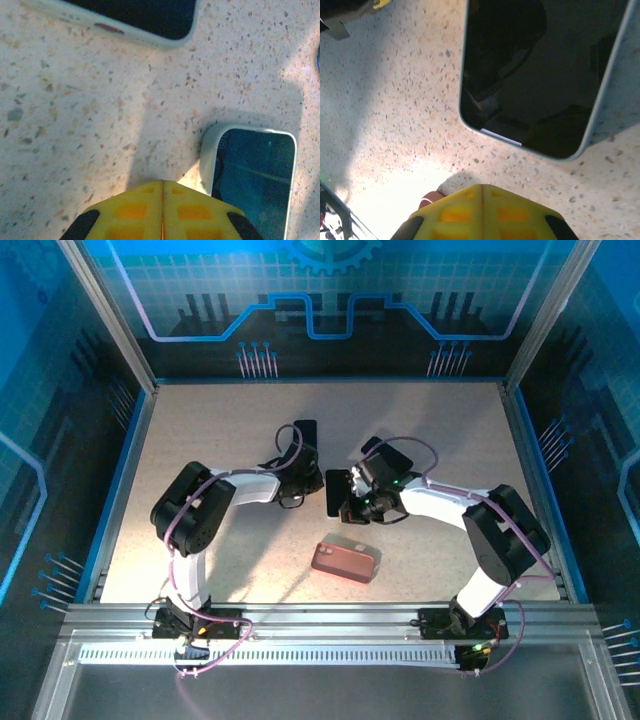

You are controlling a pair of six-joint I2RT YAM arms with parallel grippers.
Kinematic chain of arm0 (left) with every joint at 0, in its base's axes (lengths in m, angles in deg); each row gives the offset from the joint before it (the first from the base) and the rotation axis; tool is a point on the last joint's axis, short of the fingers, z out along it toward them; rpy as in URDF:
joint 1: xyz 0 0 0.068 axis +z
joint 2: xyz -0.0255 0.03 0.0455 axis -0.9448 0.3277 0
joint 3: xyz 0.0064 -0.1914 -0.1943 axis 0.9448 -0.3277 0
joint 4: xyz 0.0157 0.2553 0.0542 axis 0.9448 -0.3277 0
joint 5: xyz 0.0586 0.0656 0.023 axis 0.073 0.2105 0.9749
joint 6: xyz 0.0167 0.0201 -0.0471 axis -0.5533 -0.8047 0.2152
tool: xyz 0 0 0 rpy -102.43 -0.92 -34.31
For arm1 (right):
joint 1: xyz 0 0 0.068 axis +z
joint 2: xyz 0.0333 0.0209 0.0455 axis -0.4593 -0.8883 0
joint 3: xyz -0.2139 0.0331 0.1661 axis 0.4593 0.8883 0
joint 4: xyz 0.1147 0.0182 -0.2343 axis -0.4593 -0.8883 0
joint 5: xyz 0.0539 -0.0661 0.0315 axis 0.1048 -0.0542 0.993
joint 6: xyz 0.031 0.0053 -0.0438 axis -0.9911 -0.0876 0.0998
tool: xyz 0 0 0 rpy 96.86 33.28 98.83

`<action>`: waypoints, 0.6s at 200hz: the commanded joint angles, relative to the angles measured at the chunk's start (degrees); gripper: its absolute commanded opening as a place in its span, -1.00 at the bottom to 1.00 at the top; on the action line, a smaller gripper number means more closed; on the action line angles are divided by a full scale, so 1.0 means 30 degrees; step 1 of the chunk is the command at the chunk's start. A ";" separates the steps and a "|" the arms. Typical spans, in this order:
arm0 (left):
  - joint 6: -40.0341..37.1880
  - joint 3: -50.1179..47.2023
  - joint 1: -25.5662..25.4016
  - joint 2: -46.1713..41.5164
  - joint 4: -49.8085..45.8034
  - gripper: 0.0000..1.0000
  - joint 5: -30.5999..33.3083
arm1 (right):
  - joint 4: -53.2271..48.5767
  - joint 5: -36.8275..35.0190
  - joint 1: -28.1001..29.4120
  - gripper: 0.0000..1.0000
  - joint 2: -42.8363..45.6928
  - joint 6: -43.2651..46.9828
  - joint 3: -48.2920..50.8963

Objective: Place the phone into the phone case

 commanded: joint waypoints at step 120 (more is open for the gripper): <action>0.0518 -0.4682 0.0997 -0.5400 -0.0550 -0.84 -0.0067 | 0.0162 0.1167 -0.1658 -1.00 -0.4842 0.1842 -0.4323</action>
